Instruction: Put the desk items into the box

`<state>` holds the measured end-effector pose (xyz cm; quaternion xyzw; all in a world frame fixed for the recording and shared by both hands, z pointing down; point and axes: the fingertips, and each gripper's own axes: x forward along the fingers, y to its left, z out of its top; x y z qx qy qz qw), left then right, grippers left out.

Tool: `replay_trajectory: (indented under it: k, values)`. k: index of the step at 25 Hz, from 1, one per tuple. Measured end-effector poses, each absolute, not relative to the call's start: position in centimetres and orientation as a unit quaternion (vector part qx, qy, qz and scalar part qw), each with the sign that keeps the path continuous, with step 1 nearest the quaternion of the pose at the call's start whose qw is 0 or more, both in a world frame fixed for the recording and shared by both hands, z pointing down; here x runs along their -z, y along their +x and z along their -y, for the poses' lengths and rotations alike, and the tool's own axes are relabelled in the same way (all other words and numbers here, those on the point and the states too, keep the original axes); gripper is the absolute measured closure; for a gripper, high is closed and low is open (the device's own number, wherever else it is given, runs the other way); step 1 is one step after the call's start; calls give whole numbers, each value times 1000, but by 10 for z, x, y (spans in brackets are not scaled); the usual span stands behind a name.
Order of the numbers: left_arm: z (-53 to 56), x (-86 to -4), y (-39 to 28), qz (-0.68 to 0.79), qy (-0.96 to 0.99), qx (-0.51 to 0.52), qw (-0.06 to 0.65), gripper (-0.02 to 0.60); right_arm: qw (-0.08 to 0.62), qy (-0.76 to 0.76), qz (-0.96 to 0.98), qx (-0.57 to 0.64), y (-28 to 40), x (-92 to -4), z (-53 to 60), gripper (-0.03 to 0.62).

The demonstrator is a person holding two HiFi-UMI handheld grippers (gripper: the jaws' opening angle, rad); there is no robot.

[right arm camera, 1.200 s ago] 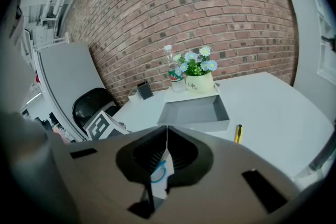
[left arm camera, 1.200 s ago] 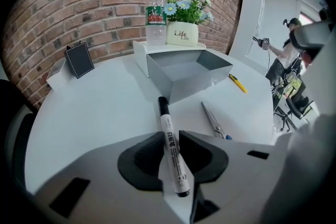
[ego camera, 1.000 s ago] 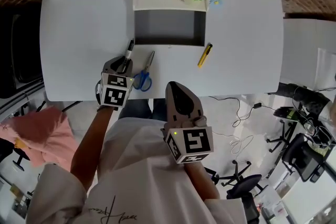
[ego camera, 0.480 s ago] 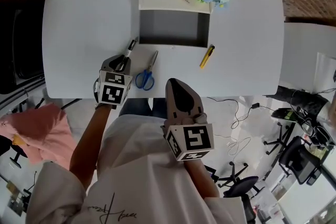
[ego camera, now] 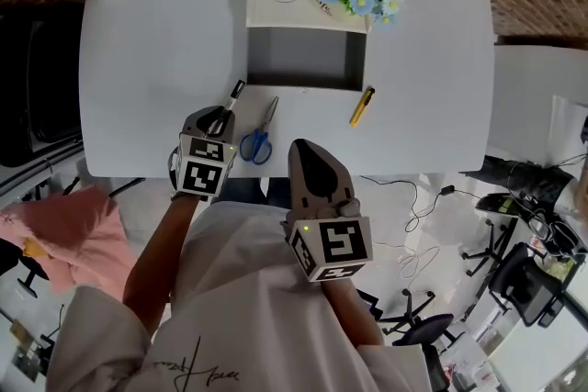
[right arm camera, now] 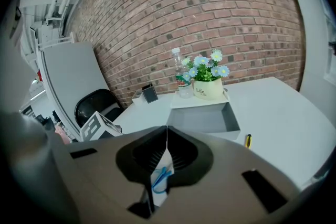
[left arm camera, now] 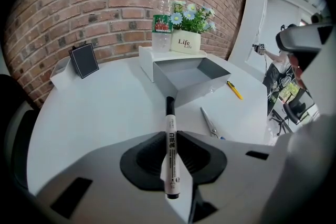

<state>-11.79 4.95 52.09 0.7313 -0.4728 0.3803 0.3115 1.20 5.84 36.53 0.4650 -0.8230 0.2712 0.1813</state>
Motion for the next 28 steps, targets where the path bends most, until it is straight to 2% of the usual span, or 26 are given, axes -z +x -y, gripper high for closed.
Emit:
replay_trajectory:
  k: [15, 28]
  values:
    - [-35, -488, -136, 488, 737, -357, 302, 512, 172, 468, 826, -263, 11, -357, -44, 568]
    - [-13, -464, -115, 474, 764, -322, 296, 512, 162, 478, 823, -259, 18, -349, -34, 568]
